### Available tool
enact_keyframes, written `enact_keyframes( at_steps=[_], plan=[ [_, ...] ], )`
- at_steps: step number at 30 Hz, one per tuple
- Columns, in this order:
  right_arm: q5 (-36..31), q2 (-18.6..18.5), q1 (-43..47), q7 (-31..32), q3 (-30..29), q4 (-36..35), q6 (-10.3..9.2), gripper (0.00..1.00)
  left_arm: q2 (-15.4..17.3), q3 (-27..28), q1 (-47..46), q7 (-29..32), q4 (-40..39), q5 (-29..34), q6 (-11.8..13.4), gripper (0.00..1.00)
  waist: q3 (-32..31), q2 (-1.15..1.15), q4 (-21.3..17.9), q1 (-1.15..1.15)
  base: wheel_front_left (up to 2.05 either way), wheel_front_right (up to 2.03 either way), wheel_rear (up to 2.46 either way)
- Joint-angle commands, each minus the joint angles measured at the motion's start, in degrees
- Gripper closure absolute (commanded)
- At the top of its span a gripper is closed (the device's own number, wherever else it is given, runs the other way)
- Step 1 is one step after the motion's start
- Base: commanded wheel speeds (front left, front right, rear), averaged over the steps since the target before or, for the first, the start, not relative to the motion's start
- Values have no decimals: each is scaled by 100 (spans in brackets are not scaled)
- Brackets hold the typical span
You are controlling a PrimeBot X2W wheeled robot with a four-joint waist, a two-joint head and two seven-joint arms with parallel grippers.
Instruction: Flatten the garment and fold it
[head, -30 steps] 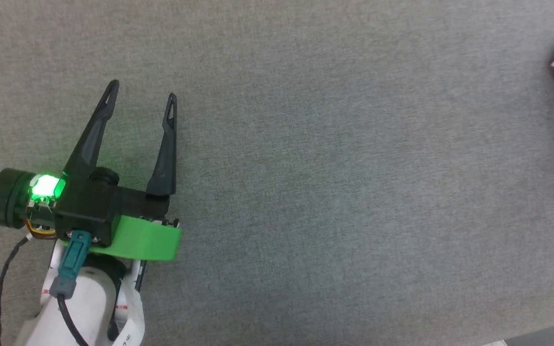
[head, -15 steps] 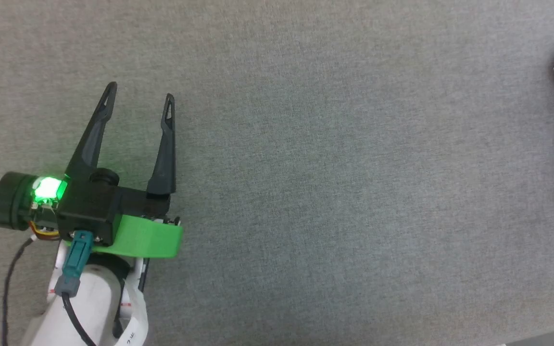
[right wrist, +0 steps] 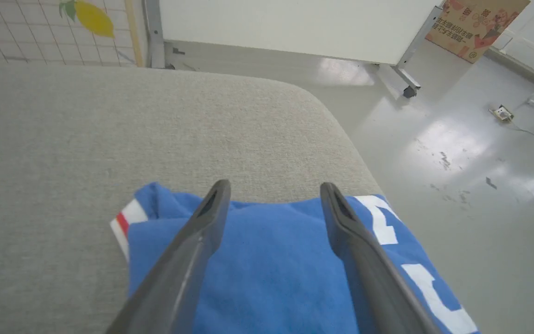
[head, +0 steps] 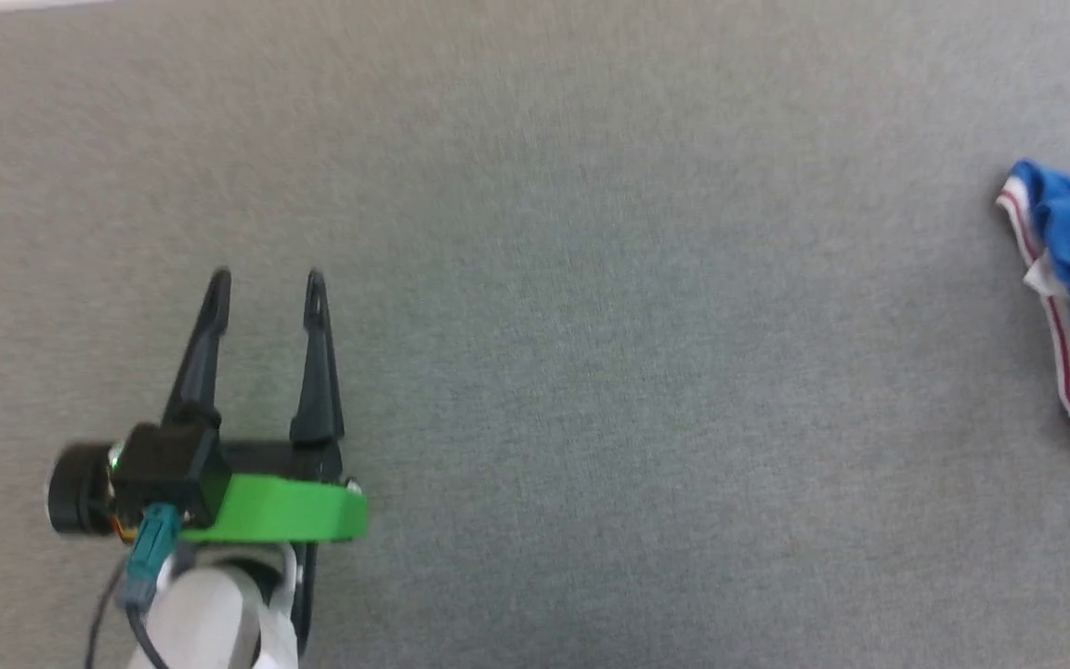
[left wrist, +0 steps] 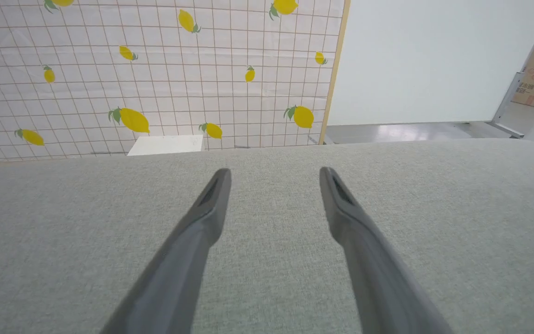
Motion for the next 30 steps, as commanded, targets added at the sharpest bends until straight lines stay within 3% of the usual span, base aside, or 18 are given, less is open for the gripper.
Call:
enact_keyframes(
  at_steps=[1,8,18,24,30],
  plan=[
    [259,198,268,-77,-53,-214,-11,0,-61,46,133,-82,48,-110,33,0,-784,0,252,0,0,0,0],
    [740,725,1639,91,-48,-1761,-11,0,-140,80,650,-200,264,-397,-60,0,-1495,0,500,0,0,0,0],
    [17,1936,3283,432,-510,-4473,-11,0,-242,145,1062,-279,271,-418,-31,0,-2077,0,756,0,0,0,0],
    [-577,2356,3960,570,-645,-5239,-11,0,-303,116,1159,-292,411,-407,-120,0,-2341,0,888,0,0,0,0],
    [-1067,2442,4434,394,-644,-5359,-11,0,-367,155,1409,-297,431,-301,-181,0,-2487,0,921,0,0,0,0]
  ],
)
